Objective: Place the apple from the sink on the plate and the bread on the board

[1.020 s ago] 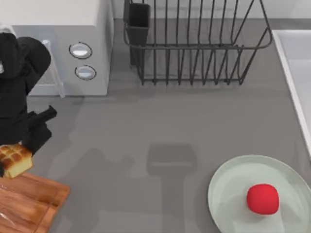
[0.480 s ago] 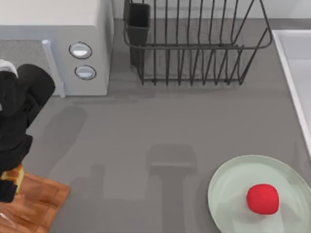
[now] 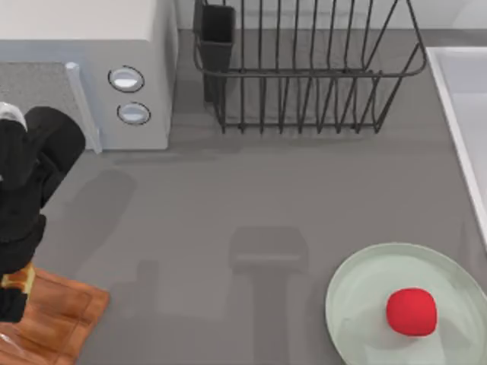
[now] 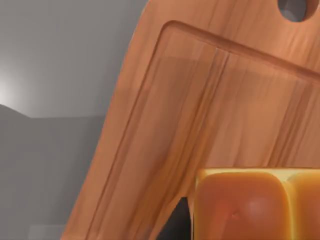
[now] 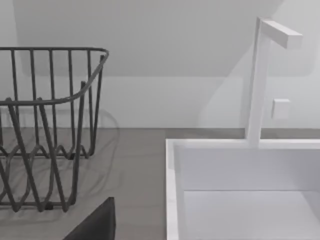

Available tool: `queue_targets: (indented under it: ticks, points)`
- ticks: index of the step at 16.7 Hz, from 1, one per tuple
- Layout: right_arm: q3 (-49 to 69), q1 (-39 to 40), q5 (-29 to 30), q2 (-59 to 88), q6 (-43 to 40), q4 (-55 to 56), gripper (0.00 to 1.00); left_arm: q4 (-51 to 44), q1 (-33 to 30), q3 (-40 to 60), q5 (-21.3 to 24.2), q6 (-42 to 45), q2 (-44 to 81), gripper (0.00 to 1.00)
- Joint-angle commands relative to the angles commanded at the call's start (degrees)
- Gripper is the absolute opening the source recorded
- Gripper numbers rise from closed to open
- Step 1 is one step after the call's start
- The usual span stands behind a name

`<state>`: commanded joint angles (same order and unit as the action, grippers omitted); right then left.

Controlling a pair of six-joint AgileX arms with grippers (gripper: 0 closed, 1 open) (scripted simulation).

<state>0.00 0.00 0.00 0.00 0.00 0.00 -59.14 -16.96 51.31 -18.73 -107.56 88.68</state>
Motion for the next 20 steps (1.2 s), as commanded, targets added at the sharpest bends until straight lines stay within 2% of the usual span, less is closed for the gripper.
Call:
queue_targets:
  ticks: [20]
  points:
    - [0.0, 0.0, 0.0, 0.0, 0.0, 0.0, 1.0, 12.3, 2.86, -7.22, -0.41, 3.18, 3.79, 0.0]
